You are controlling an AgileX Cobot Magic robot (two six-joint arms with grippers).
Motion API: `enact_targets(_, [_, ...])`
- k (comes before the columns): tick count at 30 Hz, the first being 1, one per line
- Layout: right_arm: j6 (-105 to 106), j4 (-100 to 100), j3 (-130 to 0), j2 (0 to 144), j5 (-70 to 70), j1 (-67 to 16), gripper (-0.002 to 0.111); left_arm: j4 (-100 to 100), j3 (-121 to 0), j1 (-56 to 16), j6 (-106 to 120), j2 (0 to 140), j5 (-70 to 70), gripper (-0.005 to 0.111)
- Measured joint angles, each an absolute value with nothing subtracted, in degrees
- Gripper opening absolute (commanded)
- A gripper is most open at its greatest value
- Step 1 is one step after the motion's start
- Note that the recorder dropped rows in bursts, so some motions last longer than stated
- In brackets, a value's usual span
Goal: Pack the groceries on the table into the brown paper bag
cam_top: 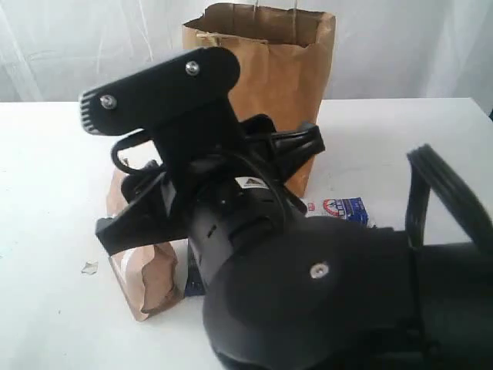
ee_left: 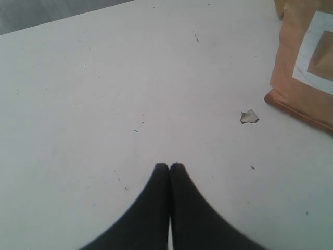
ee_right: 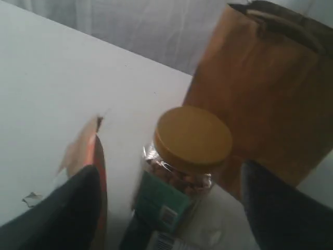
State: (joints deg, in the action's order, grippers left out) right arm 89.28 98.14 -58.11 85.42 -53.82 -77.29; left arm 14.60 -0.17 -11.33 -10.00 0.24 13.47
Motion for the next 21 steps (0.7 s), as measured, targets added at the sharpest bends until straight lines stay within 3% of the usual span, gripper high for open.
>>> enact_targets(13, [39.88,77.05,-36.11,83.39,-51.24,-78.84,0.069,14.6,-0.17,-11.33,-10.0,0.24,13.47,0.0])
enact_targets(21, [41.77,73.05,-33.44,85.16,-49.41,-78.84,0.069,14.6,-0.17,-11.33,-10.0,0.24,13.47,0.0])
